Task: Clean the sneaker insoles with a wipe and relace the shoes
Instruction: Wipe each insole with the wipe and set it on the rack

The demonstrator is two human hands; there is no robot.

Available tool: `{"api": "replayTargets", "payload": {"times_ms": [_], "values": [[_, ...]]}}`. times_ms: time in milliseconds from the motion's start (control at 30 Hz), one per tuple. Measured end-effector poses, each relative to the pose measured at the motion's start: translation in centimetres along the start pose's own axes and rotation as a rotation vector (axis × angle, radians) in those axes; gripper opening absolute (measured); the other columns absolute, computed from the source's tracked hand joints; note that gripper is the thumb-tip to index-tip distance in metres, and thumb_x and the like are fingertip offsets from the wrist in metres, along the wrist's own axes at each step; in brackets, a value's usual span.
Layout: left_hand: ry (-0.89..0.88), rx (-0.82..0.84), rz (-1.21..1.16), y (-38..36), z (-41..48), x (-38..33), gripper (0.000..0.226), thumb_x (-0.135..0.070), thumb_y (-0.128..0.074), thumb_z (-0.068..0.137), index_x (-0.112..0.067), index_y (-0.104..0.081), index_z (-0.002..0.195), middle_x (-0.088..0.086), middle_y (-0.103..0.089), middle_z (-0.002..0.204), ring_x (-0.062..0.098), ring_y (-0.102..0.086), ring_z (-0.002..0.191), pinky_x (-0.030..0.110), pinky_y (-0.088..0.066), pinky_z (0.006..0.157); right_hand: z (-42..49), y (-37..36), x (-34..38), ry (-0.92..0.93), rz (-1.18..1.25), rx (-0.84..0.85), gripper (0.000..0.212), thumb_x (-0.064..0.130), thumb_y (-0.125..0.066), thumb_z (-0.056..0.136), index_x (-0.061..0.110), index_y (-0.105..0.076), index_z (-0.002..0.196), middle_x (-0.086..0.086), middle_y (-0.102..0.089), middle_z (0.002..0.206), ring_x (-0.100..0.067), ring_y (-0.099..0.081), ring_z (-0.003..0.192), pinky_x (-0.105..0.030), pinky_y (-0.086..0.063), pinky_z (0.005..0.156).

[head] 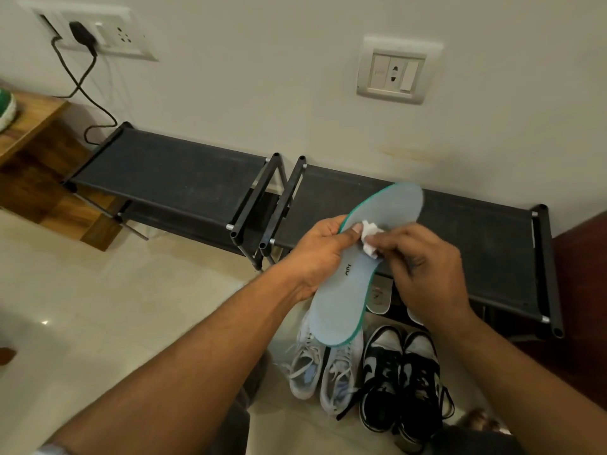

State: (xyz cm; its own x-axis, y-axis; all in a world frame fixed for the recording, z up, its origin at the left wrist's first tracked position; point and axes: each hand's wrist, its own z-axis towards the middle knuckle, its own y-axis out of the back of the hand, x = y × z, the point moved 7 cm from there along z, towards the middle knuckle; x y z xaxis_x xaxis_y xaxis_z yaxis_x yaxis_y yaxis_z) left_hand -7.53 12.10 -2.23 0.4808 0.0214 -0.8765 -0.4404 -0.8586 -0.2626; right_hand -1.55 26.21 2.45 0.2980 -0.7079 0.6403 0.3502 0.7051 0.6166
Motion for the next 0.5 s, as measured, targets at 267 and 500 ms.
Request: {"api": "replayTargets", "payload": {"times_ms": [267, 500], "values": [[-0.018, -0.028, -0.034, 0.2, 0.1, -0.5, 0.028, -0.023, -0.053, 0.113, -0.006, -0.07, 0.127, 0.013, -0.075, 0.098, 0.019, -0.07, 0.073, 0.03, -0.059, 0.066, 0.1, 0.0, 0.7, 0.037, -0.06, -0.007, 0.026, -0.006, -0.076, 0.088, 0.012, -0.081, 0.106, 0.0, -0.072, 0.099, -0.014, -0.068, 0.094, -0.024, -0.054, 0.09], [-0.002, -0.045, -0.002, 0.5, -0.1, -0.5, 0.027, -0.026, -0.053, 0.112, -0.01, -0.071, 0.127, 0.012, -0.076, 0.098, 0.018, -0.07, 0.072, 0.029, -0.058, 0.062, 0.8, 1.4, -0.7, -0.055, -0.036, -0.079, 0.023, -0.003, -0.075, 0.088, 0.012, -0.08, 0.104, 0.0, -0.071, 0.097, -0.009, -0.065, 0.089, -0.023, -0.055, 0.084]]}}
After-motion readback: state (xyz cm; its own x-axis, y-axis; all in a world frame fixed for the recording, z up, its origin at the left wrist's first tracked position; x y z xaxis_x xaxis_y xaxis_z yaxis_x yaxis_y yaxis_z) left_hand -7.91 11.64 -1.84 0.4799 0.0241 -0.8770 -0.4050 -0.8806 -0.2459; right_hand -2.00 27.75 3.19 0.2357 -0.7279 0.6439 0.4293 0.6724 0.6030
